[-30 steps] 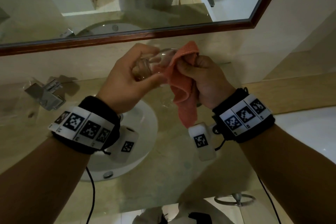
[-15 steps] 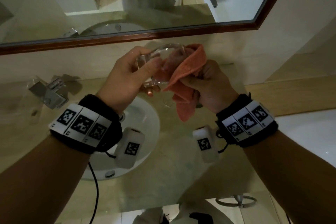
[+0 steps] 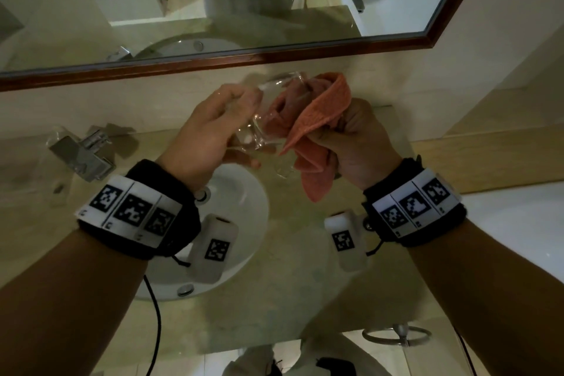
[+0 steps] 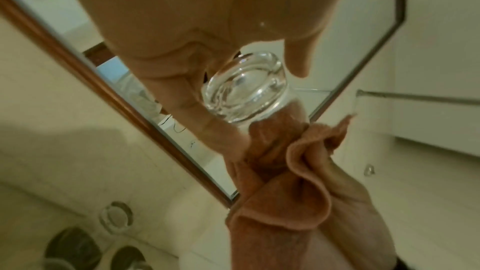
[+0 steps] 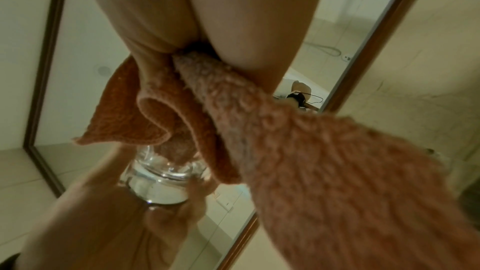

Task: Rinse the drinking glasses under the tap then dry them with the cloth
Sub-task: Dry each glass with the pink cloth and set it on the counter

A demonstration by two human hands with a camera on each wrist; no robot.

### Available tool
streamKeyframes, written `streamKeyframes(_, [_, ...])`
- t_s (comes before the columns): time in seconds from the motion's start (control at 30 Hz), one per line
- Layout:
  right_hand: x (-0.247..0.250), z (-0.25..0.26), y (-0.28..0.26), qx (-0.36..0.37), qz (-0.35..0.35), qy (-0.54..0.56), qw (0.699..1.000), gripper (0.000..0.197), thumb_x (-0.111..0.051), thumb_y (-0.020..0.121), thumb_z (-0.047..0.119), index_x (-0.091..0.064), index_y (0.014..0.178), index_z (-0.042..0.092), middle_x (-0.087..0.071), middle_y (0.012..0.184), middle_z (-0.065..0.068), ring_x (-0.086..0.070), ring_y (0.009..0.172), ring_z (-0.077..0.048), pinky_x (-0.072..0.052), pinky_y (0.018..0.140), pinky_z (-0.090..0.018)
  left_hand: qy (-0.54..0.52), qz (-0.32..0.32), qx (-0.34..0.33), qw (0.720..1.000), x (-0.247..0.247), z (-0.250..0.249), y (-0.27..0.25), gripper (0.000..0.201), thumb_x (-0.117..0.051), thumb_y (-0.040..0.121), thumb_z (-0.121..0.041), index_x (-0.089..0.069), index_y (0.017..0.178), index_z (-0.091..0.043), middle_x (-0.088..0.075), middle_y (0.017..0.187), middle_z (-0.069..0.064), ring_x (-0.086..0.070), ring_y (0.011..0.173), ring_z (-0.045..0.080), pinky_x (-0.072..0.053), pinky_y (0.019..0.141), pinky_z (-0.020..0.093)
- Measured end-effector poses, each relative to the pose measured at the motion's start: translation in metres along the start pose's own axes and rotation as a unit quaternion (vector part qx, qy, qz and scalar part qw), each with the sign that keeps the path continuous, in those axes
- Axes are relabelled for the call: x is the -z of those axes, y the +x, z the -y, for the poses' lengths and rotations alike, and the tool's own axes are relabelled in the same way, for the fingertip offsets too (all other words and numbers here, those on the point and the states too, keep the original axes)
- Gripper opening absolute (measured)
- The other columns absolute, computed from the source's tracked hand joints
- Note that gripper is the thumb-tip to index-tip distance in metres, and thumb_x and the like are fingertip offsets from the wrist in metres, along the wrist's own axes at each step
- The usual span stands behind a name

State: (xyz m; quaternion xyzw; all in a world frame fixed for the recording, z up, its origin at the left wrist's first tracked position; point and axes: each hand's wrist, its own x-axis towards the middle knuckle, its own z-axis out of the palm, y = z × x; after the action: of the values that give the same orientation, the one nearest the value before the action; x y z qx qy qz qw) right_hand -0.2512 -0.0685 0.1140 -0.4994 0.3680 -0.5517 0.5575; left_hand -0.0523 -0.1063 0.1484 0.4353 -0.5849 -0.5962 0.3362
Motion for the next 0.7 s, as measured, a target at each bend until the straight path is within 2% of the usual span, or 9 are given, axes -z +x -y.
streamKeyframes(0.07, [-0.002, 0.0, -0.001, -0.004, -0.006, -0.015, 1.0, 0.026, -0.063, 0.084, 0.008, -0.079, 0.086, 0.028, -0.078, 0.087, 0.005, -0.073, 0.075, -0.024, -0.056, 0.057, -0.057, -0.014, -0.006, 0.004, 1.0, 0.0, -0.001, 0.001, 0.027, -0.064, 0.087, -0.044, -0.066, 0.103, -0.023, -0.074, 0.084, 0.0, -0.07, 0.064, 0.019, -0.055, 0.05, 0.029])
streamKeyframes(0.13, [-0.001, 0.0, 0.0, -0.006, -0.012, -0.037, 0.999, 0.019, -0.064, 0.084, 0.009, -0.077, 0.087, 0.022, -0.077, 0.086, 0.002, -0.071, 0.075, -0.032, -0.056, 0.055, -0.058, 0.014, -0.017, -0.054, 0.998, -0.001, -0.001, 0.001, 0.024, -0.072, 0.085, -0.037, -0.066, 0.104, -0.023, -0.074, 0.085, -0.003, -0.071, 0.066, 0.016, -0.056, 0.053, 0.028])
streamKeyframes(0.27, [-0.002, 0.003, 0.001, -0.008, 0.001, -0.061, 0.998, 0.01, -0.062, 0.085, 0.008, -0.07, 0.091, 0.01, -0.077, 0.083, 0.005, -0.073, 0.074, -0.02, -0.059, 0.054, -0.047, 0.201, -0.035, -0.164, 0.965, 0.0, 0.004, 0.0, 0.06, -0.088, 0.071, -0.02, -0.057, 0.122, -0.023, -0.066, 0.116, -0.01, -0.068, 0.09, 0.002, -0.056, 0.072, 0.018])
streamKeyframes(0.37, [-0.002, 0.001, 0.002, 0.01, 0.006, -0.062, 0.998, 0.015, -0.06, 0.087, 0.002, -0.071, 0.09, 0.012, -0.077, 0.085, 0.009, -0.074, 0.081, -0.01, -0.06, 0.067, -0.028, 0.258, -0.046, -0.2, 0.944, 0.0, 0.01, -0.001, 0.066, -0.09, 0.069, -0.022, -0.056, 0.125, -0.026, -0.06, 0.124, -0.016, -0.064, 0.103, 0.005, -0.057, 0.084, 0.027])
streamKeyframes(0.43, [-0.002, 0.0, 0.002, 0.023, 0.006, -0.056, 0.998, 0.018, -0.06, 0.088, -0.003, -0.071, 0.09, 0.011, -0.077, 0.086, 0.01, -0.074, 0.082, -0.008, -0.058, 0.071, -0.024, 0.218, -0.033, -0.178, 0.959, 0.0, 0.015, 0.0, 0.067, -0.09, 0.069, -0.029, -0.055, 0.126, -0.025, -0.061, 0.123, -0.017, -0.065, 0.104, 0.006, -0.058, 0.084, 0.033])
streamKeyframes(0.5, [0.0, -0.002, 0.001, 0.037, 0.01, -0.058, 0.998, 0.021, -0.06, 0.088, -0.007, -0.071, 0.091, 0.011, -0.077, 0.087, 0.01, -0.074, 0.083, -0.009, -0.058, 0.072, -0.025, 0.103, -0.015, -0.096, 0.99, -0.002, 0.014, 0.0, 0.06, -0.083, 0.075, -0.042, -0.055, 0.125, -0.024, -0.066, 0.118, -0.008, -0.07, 0.095, 0.012, -0.059, 0.078, 0.034])
streamKeyframes(0.6, [0.002, -0.006, 0.0, 0.049, 0.001, -0.088, 0.995, 0.023, -0.068, 0.085, 0.001, -0.075, 0.091, 0.022, -0.077, 0.091, 0.006, -0.074, 0.085, -0.017, -0.061, 0.073, -0.039, -0.015, -0.012, 0.039, 0.999, -0.007, 0.006, 0.001, 0.046, -0.063, 0.086, -0.053, -0.062, 0.114, -0.017, -0.072, 0.093, 0.008, -0.072, 0.073, 0.026, -0.06, 0.066, 0.039])
streamKeyframes(0.63, [0.002, -0.007, 0.0, 0.051, -0.001, -0.087, 0.995, 0.023, -0.069, 0.084, 0.004, -0.077, 0.09, 0.025, -0.077, 0.091, 0.006, -0.074, 0.084, -0.018, -0.061, 0.073, -0.042, -0.016, -0.02, 0.042, 0.999, -0.008, 0.005, 0.003, 0.041, -0.06, 0.086, -0.05, -0.064, 0.108, -0.014, -0.071, 0.084, 0.01, -0.07, 0.065, 0.026, -0.059, 0.063, 0.037])
streamKeyframes(0.7, [0.001, -0.006, -0.001, 0.051, -0.004, -0.073, 0.996, 0.025, -0.067, 0.085, 0.005, -0.077, 0.089, 0.028, -0.077, 0.091, 0.007, -0.074, 0.084, -0.015, -0.061, 0.073, -0.038, 0.008, -0.025, -0.008, 1.0, -0.009, 0.004, 0.003, 0.034, -0.064, 0.088, -0.041, -0.064, 0.104, -0.011, -0.07, 0.078, 0.009, -0.069, 0.061, 0.023, -0.059, 0.059, 0.035])
